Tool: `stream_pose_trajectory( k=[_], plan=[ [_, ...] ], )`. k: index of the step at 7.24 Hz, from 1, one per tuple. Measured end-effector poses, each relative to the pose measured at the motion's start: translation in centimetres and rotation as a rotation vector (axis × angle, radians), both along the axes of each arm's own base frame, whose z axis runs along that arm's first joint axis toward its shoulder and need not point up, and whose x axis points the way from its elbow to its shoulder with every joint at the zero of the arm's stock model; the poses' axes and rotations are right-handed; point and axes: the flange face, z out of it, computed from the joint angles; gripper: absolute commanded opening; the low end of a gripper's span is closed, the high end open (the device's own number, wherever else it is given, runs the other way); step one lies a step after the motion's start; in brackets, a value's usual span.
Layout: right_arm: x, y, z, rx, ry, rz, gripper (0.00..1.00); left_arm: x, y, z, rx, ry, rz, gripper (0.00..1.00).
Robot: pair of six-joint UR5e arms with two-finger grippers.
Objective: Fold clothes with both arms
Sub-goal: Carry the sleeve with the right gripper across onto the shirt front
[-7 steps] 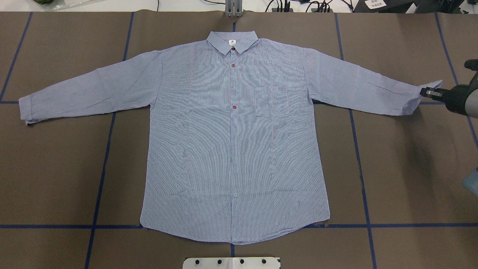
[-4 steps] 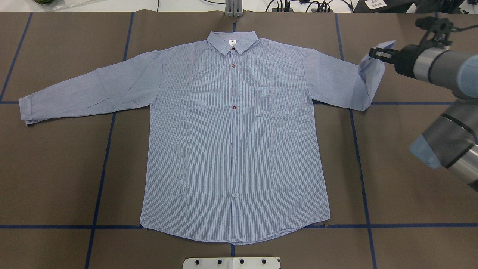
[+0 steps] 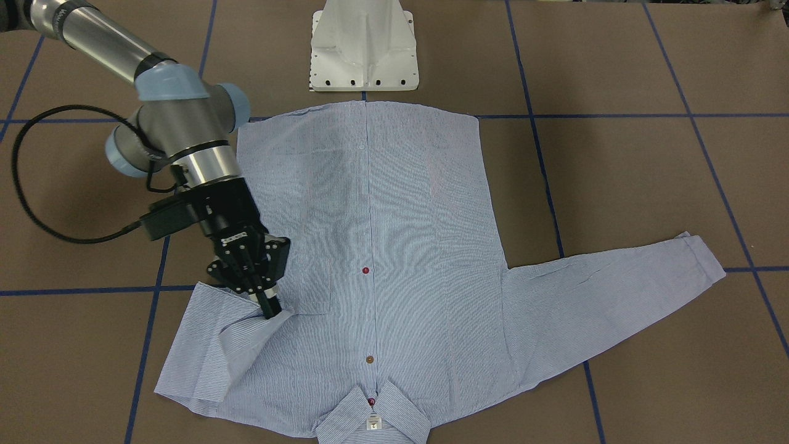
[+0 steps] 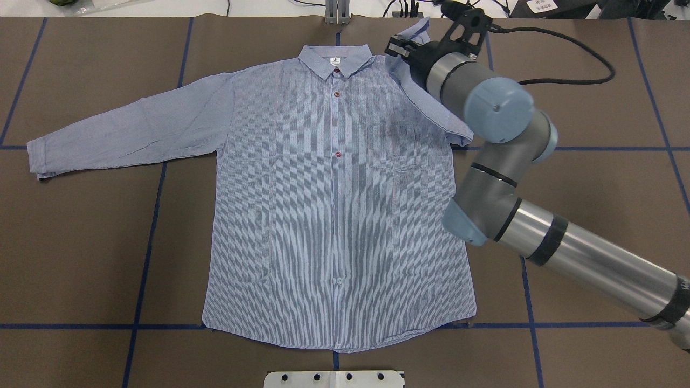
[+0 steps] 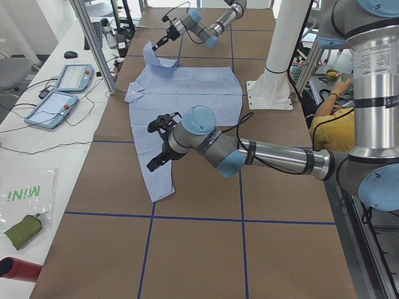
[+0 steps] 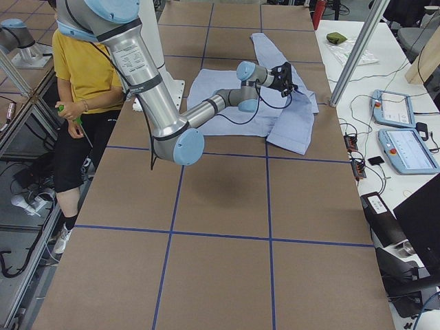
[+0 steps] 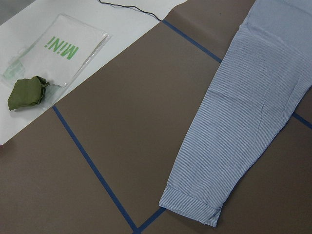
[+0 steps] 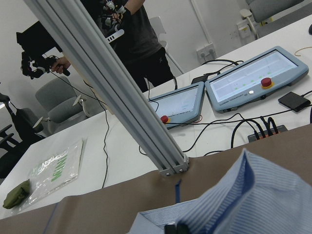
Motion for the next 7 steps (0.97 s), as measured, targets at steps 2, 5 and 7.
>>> stream_pose_trajectory(
  k=[2, 5, 7],
  plan=[
    [-6.6, 2.3, -7.5, -0.028, -0.005, 0.05, 0.0, 0.0, 0.0, 0.1, -0.003, 0.0, 0.0, 1.0],
    [-16.3, 5.1, -10.9, -0.053, 0.043, 0.064, 0.0, 0.0, 0.0, 0.5, -0.01, -0.001, -0.001, 1.0],
    [-21.6, 8.0, -8.2, -0.088, 0.164, 0.009, 0.0, 0.0, -0.1, 0.8, -0.017, -0.001, 0.0, 1.0]
  ],
)
